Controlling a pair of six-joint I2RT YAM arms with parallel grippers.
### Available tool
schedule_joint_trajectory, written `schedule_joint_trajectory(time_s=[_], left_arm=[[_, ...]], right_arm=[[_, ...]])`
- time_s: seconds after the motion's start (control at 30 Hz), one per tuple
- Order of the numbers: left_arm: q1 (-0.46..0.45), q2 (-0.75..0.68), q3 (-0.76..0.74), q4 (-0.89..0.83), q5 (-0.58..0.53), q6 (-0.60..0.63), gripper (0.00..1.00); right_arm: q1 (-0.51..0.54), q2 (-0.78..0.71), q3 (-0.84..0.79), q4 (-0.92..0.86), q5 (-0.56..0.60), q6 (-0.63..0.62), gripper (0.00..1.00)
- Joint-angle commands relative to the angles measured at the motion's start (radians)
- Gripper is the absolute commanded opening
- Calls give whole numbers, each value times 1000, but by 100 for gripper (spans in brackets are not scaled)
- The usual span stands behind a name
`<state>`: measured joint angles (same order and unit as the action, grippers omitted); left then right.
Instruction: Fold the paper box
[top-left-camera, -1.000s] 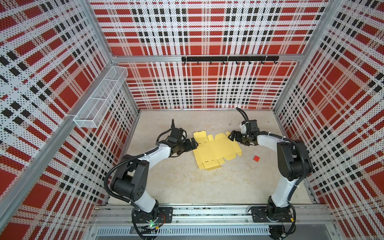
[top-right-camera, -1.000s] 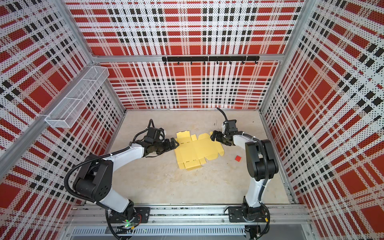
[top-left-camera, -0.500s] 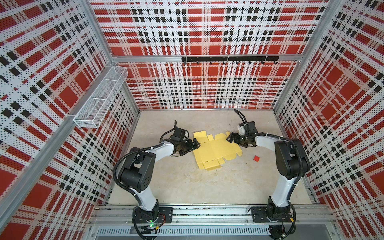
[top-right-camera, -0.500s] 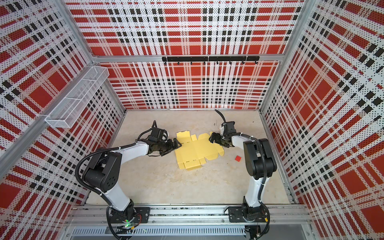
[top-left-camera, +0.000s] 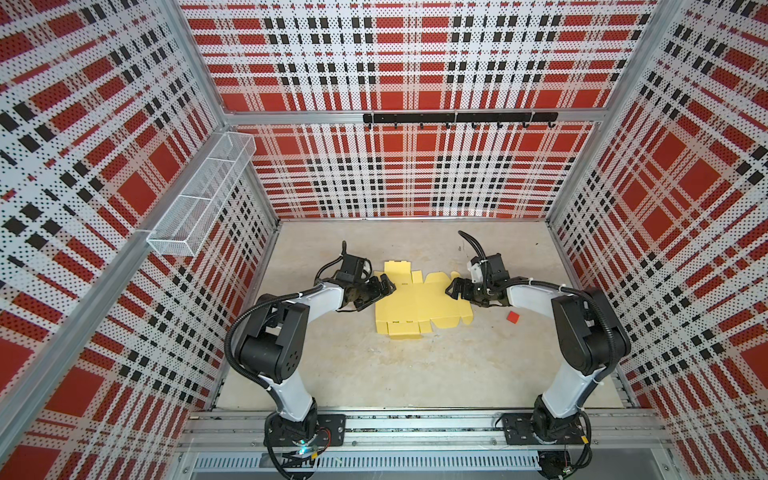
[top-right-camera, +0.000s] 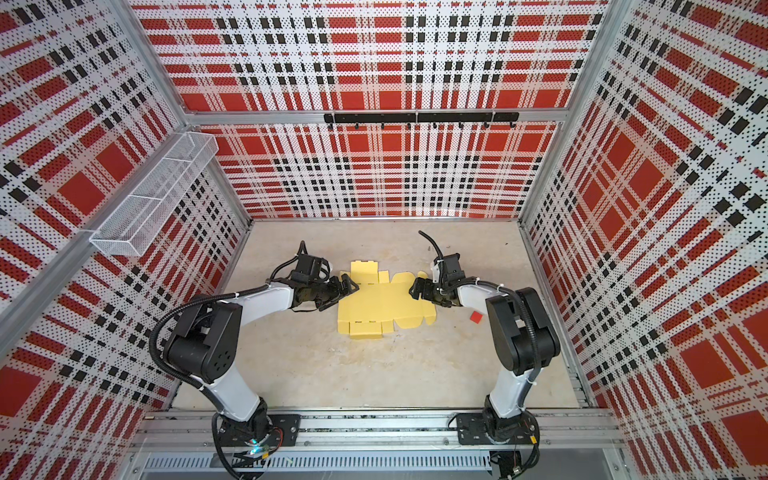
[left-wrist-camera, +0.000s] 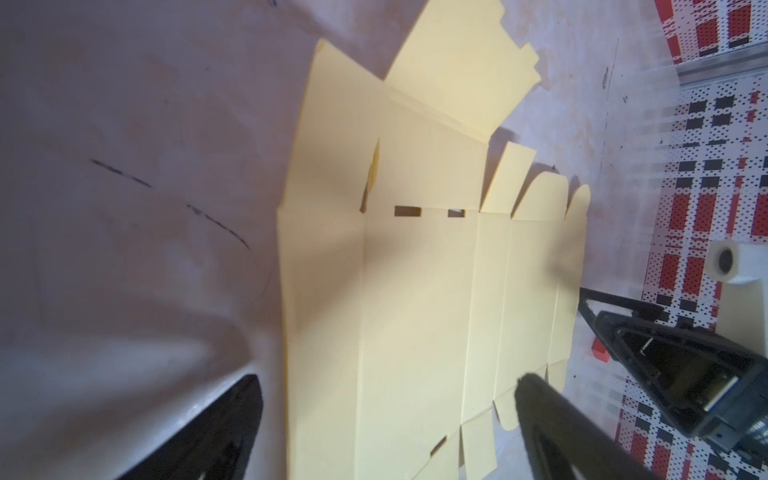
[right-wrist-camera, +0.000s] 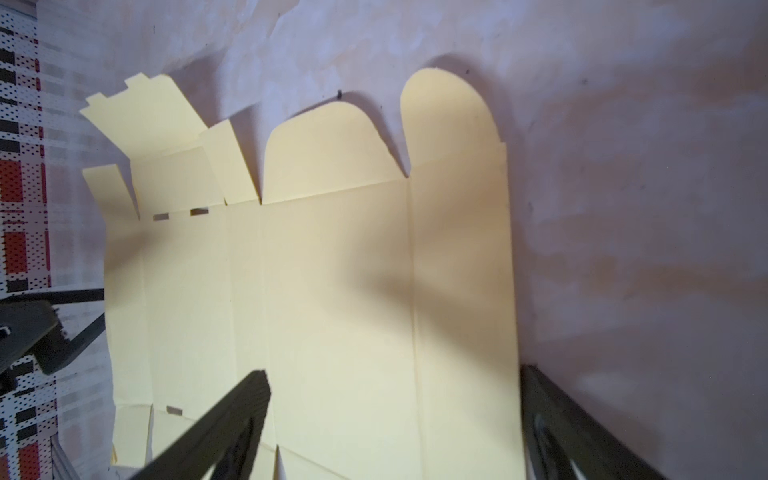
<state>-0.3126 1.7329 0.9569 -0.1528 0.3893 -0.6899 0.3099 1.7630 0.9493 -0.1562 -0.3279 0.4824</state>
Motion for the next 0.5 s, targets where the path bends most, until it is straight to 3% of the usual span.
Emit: schedule_joint_trajectory(time_s=[0.0,0.27,0.47], left_arm=[[2,-9,-7,11,19,-7,95],[42,-32,-19,-2,5,15,76],[48,-53,-13,-25,-38,52,55]], right_arm=[[18,-23,-38,-13,14,53,95],[18,-49,-66,-6,30,54,94],[19,-61,-74,-9,40,51,94]])
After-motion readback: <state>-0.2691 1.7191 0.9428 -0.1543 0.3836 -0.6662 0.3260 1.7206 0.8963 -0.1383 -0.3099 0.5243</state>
